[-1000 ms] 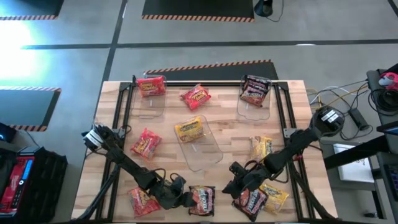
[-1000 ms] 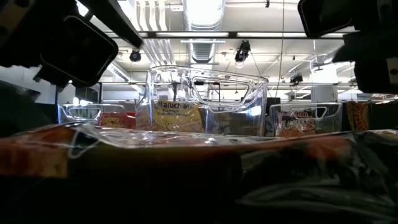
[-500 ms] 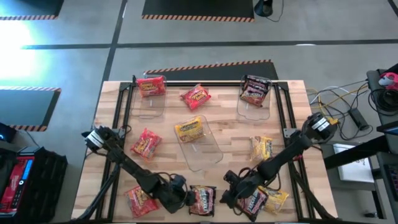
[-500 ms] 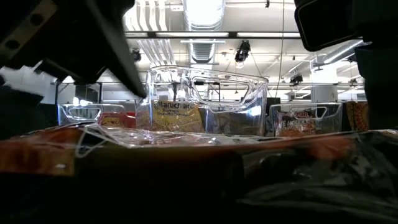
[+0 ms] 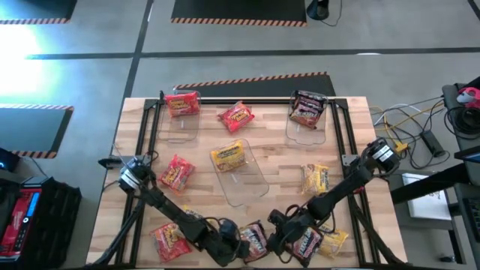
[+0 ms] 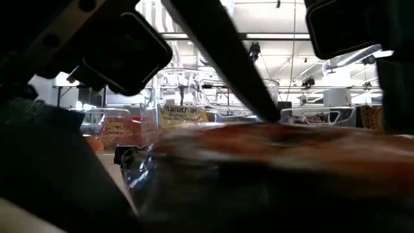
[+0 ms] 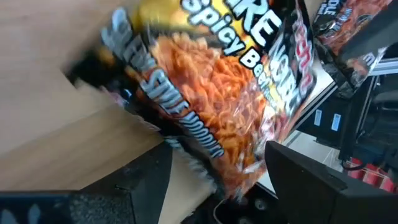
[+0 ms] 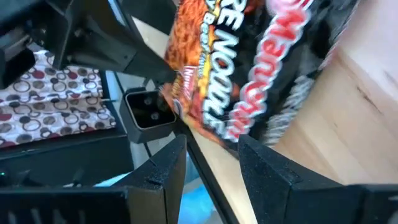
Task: Sort Maruchan noodles
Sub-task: Put the left black noodle pack into the top right transparent bin
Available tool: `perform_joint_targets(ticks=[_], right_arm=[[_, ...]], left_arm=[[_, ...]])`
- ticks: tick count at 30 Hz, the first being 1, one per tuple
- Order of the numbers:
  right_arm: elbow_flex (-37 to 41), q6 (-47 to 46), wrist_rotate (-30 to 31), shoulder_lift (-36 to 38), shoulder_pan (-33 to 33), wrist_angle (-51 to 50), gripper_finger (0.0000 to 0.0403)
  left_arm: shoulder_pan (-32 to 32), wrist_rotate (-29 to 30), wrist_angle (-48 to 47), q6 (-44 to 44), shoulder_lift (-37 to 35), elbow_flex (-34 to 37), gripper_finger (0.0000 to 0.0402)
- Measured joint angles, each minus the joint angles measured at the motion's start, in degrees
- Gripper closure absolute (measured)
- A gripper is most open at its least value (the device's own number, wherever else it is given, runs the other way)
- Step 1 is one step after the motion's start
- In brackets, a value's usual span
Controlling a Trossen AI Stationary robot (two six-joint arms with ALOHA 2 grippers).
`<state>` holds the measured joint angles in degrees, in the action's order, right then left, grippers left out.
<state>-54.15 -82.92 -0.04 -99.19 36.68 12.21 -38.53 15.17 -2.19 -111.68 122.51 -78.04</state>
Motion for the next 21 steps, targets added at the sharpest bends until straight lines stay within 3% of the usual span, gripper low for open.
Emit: perform_joint_targets(ticks=[13,21], right_arm=[[0.11,1.52,-1.48,1.26,0.99,-5.96,0.0268],[0.42,2.63,-1.41,1.39,0.92,-7.72,0.0268]], left_arm=[[2.27,5.32,-0.64,0.2,0.35,-0.61,0.0184],[2.94,5.51,-0.55,0.42,0.35,-0.59,0.0192]])
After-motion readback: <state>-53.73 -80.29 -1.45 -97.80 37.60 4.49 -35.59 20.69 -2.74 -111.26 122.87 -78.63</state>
